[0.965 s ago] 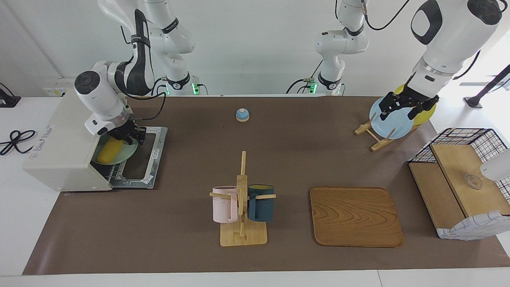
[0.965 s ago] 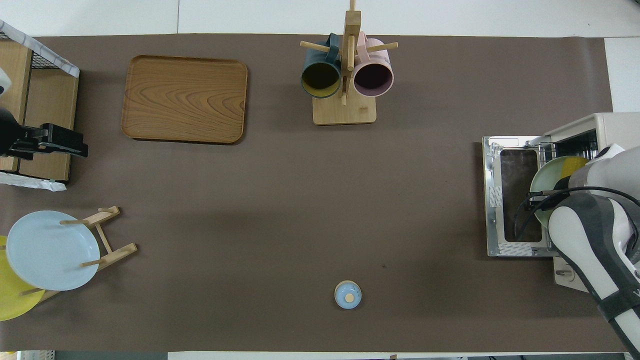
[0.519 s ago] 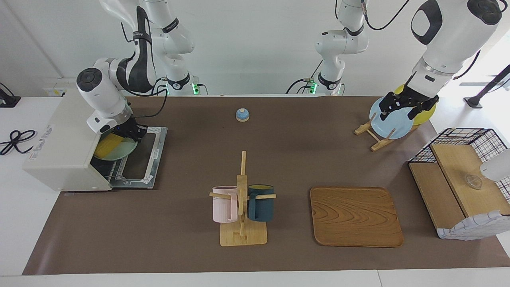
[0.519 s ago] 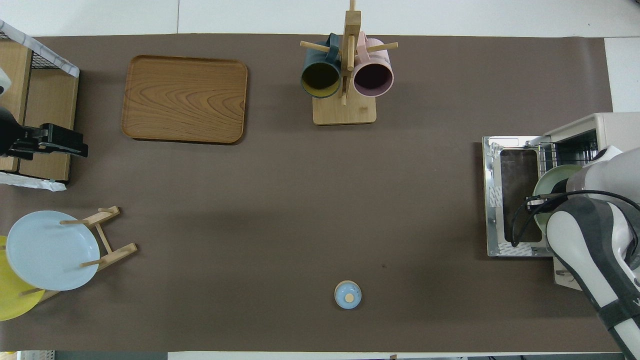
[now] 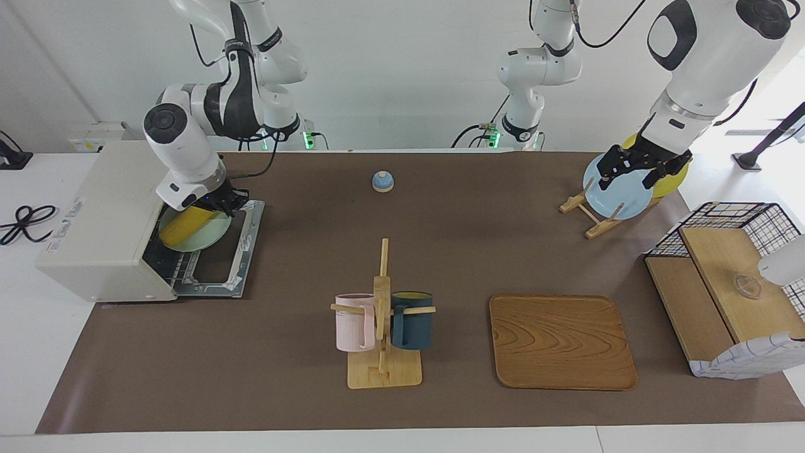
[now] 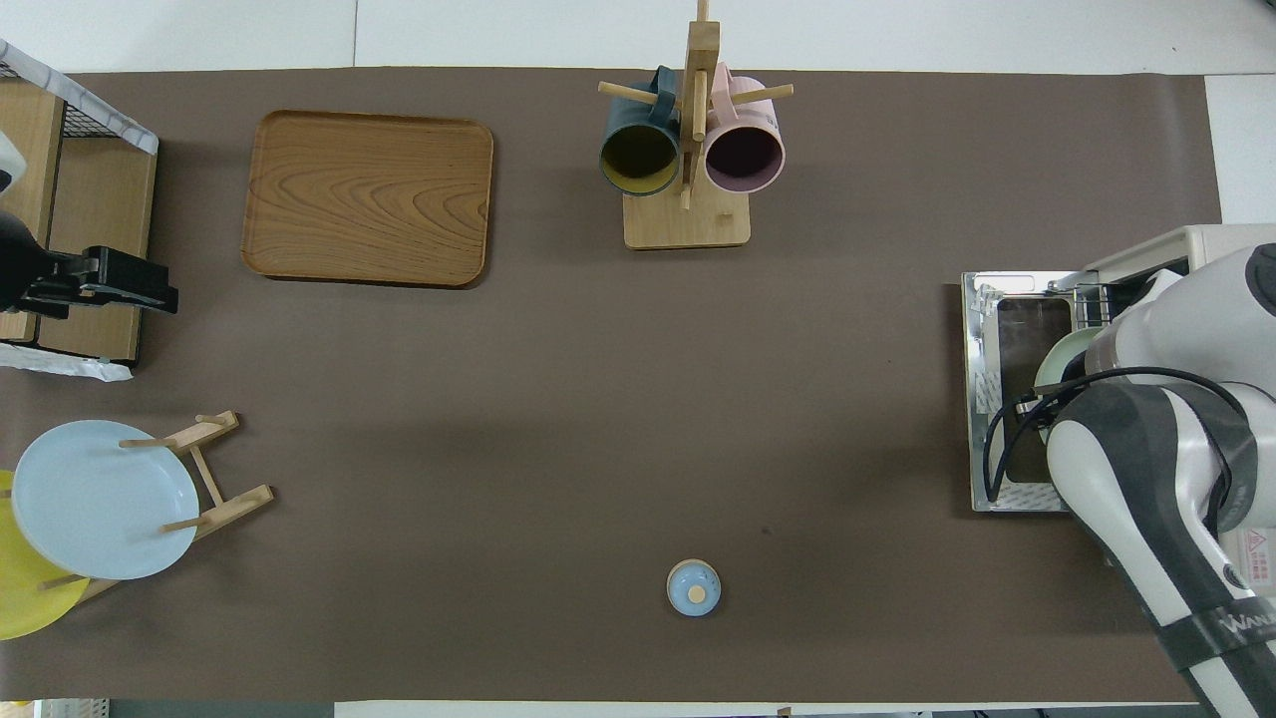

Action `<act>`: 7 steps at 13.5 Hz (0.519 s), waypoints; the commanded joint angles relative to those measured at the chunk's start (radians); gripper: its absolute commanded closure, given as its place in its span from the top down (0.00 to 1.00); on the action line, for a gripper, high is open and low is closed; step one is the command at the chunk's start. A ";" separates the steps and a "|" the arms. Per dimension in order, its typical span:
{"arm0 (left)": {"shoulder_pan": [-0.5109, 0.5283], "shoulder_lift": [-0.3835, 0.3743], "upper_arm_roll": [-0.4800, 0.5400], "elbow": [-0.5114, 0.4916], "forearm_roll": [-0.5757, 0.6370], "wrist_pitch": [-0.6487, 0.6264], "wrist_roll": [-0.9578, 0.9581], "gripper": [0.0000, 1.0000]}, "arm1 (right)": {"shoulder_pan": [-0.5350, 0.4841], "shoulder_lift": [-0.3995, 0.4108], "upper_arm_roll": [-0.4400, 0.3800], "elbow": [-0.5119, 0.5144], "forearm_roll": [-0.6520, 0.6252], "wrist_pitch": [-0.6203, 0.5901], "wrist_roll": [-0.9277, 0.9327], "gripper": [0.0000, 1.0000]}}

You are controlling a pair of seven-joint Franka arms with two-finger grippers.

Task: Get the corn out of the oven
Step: 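Pull the plate out and lower it onto the table center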

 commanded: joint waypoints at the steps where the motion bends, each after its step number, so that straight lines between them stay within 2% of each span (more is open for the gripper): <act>1: -0.003 -0.007 -0.003 -0.003 0.019 0.006 0.004 1.00 | 0.074 0.038 0.002 0.070 -0.051 -0.062 0.075 0.00; 4: -0.003 -0.009 -0.003 -0.003 0.019 0.008 0.004 1.00 | 0.189 0.039 0.004 0.077 -0.084 -0.055 0.216 0.00; 7: -0.003 -0.009 -0.005 -0.004 0.019 0.006 0.012 1.00 | 0.338 0.102 0.007 0.185 -0.069 -0.083 0.417 0.00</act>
